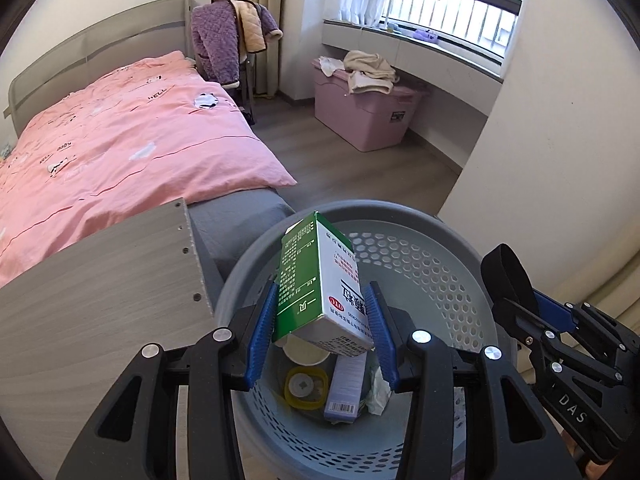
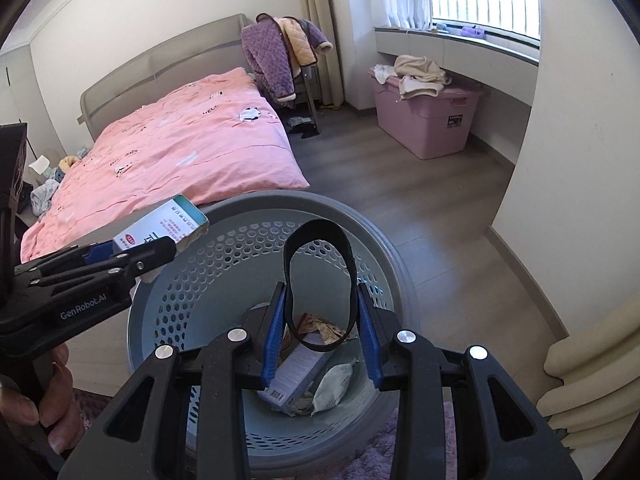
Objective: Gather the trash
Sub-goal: 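Open both grippers to drop the box and hair tie into the basket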
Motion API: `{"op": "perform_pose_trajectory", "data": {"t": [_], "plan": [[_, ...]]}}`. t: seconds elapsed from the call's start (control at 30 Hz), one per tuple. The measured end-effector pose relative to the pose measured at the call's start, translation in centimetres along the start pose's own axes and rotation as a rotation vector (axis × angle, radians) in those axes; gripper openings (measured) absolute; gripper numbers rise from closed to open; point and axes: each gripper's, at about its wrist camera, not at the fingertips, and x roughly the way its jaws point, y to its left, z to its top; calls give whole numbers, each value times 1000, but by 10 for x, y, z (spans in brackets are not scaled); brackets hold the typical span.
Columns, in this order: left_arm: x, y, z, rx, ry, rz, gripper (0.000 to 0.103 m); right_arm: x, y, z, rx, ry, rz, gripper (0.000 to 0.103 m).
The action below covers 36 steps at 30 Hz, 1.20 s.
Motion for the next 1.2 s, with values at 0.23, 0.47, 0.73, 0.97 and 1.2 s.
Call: {"op": "perform_pose_trajectory", "data": {"t": [0.23, 0.47, 0.73, 0.97, 1.2], "plan": [[4, -9, -4, 17, 17, 7, 44, 6, -6, -5, 11, 17, 21, 35], [4, -6, -5, 12, 19, 32, 46, 9, -8, -5, 21, 21, 39, 41], [-2, -3, -6, 11, 4, 71, 63, 1, -9, -5, 39, -22, 34, 71], [-5, 0, -6, 1, -3, 89, 69, -1, -10, -7, 46, -18, 34, 73], [-8, 0, -8, -4, -11, 102, 72, -1, -9, -8, 44, -15, 38, 73]]}}
